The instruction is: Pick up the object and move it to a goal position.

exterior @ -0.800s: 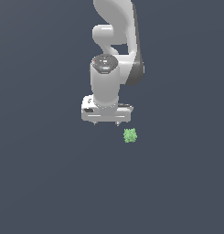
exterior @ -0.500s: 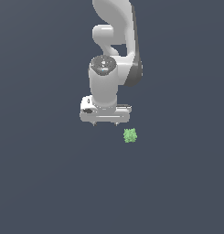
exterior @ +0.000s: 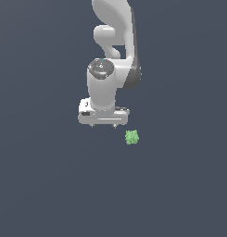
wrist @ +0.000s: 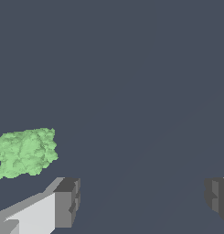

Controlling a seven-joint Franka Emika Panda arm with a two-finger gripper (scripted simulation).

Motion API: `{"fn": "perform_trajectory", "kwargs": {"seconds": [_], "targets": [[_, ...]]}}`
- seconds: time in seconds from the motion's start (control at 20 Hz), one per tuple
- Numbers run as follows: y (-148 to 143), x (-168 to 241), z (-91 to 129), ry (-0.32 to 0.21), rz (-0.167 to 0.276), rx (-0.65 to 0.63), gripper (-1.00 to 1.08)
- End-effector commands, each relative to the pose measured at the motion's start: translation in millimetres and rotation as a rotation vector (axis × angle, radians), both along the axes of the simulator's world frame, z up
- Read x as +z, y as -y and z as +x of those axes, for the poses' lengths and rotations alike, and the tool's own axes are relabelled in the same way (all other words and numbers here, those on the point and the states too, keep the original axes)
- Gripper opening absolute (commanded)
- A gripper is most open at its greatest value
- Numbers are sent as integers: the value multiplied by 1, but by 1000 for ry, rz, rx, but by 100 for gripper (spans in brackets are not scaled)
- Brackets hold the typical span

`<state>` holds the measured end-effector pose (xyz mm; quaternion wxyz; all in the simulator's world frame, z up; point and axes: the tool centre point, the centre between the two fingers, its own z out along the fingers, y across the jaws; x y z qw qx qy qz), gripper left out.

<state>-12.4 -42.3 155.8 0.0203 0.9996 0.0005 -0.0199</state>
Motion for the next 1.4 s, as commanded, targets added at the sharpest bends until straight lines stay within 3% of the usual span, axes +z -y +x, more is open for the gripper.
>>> {"fn": "perform_trajectory", "kwargs": {"seconds": [0.0,0.55,1.35], "targets": [[-1,0,0,1,0,-10,100],[-16,-7,1,9,1,-146,100],[-54,-25,1,28,4,-514,100]]}}
